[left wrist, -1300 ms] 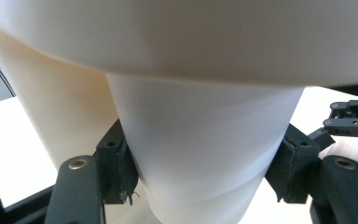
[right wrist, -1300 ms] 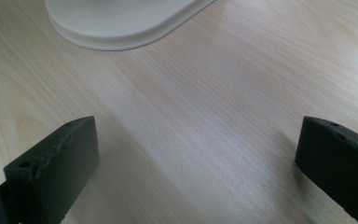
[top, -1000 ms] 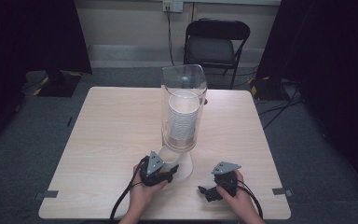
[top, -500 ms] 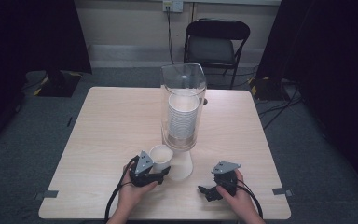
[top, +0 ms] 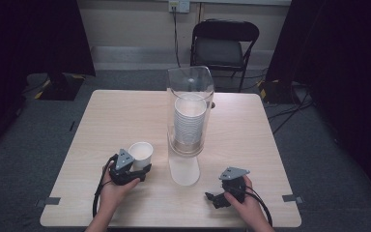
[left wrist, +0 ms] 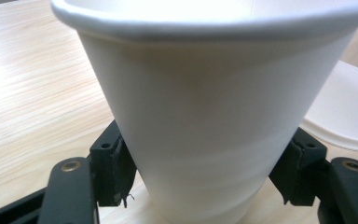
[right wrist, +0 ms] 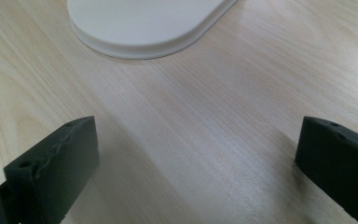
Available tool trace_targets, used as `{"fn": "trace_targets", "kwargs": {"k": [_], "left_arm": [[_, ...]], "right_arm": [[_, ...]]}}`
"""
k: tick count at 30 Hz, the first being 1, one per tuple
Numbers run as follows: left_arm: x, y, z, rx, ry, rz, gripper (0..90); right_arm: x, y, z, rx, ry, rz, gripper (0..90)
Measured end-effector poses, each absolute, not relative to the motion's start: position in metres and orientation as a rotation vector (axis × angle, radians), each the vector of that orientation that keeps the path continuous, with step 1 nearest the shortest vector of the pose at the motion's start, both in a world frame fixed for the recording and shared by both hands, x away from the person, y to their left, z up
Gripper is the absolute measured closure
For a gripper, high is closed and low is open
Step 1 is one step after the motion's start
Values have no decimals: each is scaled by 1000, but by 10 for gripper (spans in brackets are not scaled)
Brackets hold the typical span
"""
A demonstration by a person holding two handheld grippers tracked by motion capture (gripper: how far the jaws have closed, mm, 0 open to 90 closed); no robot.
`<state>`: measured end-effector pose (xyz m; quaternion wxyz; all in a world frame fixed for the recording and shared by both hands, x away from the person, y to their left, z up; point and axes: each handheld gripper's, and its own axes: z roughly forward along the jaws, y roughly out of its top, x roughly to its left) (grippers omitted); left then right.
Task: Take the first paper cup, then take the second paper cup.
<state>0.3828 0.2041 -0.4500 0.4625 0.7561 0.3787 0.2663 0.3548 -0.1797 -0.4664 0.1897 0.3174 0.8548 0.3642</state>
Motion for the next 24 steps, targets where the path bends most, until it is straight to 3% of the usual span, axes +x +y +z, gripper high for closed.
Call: {"fn": "trace_targets", "kwargs": {"k": [24], "left_arm": [[389,227,-458,1844,1028,718,315]], "right_arm": [[355,-180,-466,892,2403,1024,0]]}}
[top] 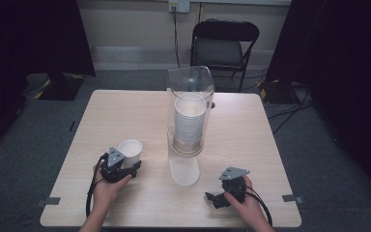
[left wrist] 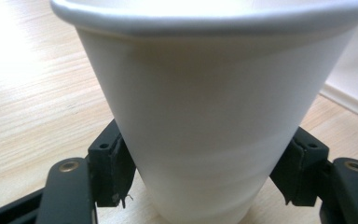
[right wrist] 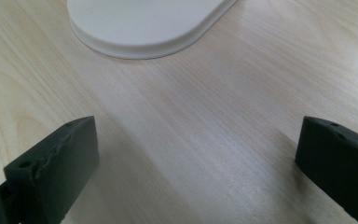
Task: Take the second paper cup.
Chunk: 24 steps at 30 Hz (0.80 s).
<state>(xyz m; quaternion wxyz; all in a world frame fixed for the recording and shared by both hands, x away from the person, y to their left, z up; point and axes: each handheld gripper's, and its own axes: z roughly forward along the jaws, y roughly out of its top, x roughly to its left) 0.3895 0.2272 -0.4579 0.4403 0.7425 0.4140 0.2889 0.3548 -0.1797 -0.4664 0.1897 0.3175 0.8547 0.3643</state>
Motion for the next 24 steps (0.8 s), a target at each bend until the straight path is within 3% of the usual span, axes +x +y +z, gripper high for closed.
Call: {"fn": "trace_targets", "kwargs": {"k": [17,24], "left_arm": [[397,232,-465,1878,1068,701,307],[394,234,-467,1934,1109,675,230]], "right_arm": [[355,-180,-466,892,2403,1024,0],[355,-180,-466,892,2402,1024,0]]}}
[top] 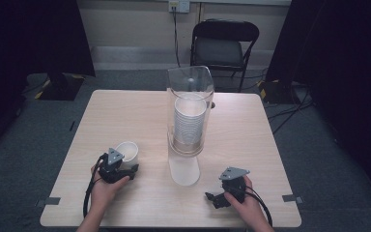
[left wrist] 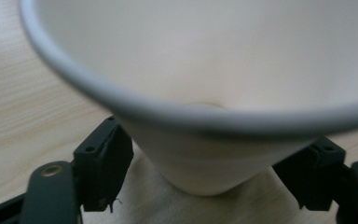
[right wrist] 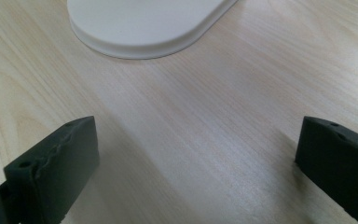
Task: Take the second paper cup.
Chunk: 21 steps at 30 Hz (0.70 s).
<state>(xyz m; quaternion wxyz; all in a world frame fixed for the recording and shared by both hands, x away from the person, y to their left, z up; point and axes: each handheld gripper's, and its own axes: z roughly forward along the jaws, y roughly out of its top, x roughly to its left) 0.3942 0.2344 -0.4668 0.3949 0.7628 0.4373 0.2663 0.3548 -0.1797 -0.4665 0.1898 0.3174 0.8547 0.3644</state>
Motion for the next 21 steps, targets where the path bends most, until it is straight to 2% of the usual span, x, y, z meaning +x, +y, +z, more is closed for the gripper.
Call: {"fn": "trace_targets", "kwargs": {"k": [14,21], "left_arm": [[369,259,-463,1912,1037,626,187],[354,273,-466,1974,986,591,166]], "right_arm": [[355,-180,-467,893,2402,1024,0],[355,-180,-466,894,2403,1023,0]]}}
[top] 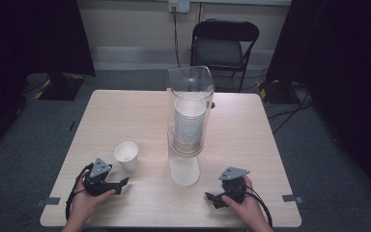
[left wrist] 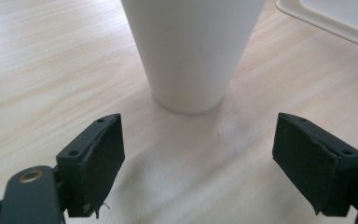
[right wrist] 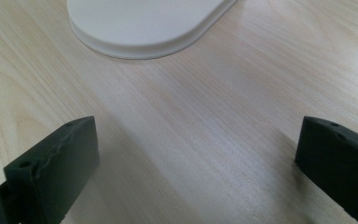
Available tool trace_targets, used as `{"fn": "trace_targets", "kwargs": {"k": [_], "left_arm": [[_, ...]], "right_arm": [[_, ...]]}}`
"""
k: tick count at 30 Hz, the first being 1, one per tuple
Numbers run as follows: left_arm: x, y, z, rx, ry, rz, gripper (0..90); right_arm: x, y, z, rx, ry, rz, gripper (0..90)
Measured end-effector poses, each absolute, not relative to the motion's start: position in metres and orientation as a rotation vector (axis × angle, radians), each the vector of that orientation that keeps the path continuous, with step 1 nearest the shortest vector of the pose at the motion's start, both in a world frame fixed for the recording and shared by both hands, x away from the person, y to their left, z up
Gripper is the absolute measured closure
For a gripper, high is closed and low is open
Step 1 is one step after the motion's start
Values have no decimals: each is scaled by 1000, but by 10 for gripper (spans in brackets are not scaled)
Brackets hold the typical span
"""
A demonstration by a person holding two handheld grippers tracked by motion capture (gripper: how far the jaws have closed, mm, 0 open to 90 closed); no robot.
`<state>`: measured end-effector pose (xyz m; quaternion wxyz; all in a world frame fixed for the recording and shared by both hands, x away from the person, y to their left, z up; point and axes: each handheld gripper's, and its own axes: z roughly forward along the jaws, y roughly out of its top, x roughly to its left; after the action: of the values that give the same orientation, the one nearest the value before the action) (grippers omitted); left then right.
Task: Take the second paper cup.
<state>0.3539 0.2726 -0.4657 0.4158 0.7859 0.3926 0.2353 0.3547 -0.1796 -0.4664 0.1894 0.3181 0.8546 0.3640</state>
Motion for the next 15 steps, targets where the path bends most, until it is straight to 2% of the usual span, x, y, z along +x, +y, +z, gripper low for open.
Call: {"fn": "trace_targets", "kwargs": {"k": [10,13,15], "left_arm": [[354,276,-474,2061,969,541,142],[355,275,-474,2069,967,531,128],[355,275,-474,2069,966,532,124]], "right_arm": [[354,-171,-467,915,2381,1024,5],[354,-168,-463,891,2389,1047,166],[355,-164,-458,882,2380,1058,123]]}}
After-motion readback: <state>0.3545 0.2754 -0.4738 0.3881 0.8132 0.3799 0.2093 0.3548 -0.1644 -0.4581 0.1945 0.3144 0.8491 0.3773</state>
